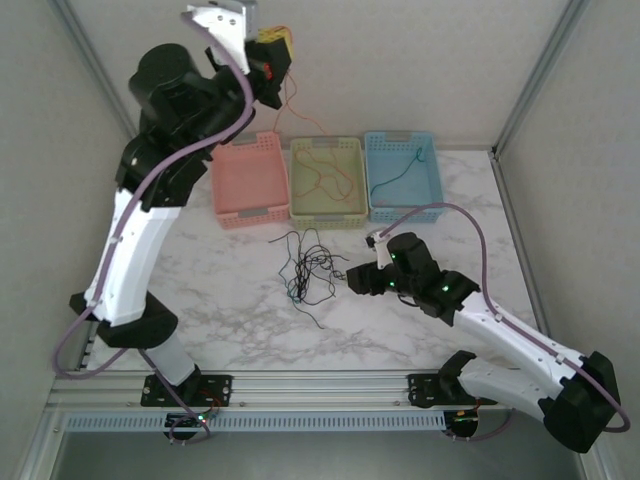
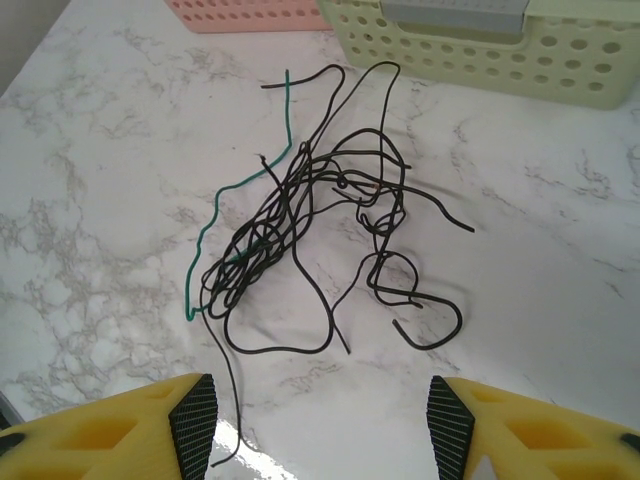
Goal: Untangle the cables
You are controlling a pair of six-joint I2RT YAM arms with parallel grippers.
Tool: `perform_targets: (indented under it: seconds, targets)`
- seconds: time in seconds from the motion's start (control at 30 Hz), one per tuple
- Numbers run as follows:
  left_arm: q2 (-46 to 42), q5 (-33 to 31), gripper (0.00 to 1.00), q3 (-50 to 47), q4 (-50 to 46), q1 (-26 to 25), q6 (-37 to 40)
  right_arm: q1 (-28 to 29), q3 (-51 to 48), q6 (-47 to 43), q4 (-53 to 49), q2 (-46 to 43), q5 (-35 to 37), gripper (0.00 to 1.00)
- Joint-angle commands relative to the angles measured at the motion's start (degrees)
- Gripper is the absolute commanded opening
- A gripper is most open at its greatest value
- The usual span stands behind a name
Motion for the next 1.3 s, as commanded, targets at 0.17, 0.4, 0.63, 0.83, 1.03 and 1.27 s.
perform_targets:
  seconds: [0.17, 0.4, 0.63, 0.83, 1.03, 1.27]
  targets:
    - [7.12, 3.89, 0.0, 8.23, 1.35, 1.24, -3.23, 0.2, -2.14, 1.12, -2.2, -2.13, 1.28, 0.61]
    - [10.34, 4.64, 0.0, 9.17, 3.08, 2.21, -5.1, 0.27, -2.9, 1.02, -2.64, -4.32, 1.5, 0.61]
    - [14.1, 4.84, 0.0, 12.16, 4.26, 2.61, -6.06, 0.21, -3.0, 0.81, -2.21, -3.92, 1.37, 0.61]
    - [16.53, 5.41, 0.0, 13.12, 7.18, 3.23, -8.43, 0.24, -4.36, 1.13, -1.07, -4.96, 1.11, 0.61]
    - [19.33, 4.55, 0.0, 13.22, 7.6, 4.01, -8.38, 0.21, -4.72, 1.22, -0.97, -5.4, 0.51, 0.61]
    - [22.28, 3.27, 0.0, 13.75, 8.97, 6.03, -8.6, 0.28, -5.2, 1.31, -0.98, -6.72, 0.4, 0.62]
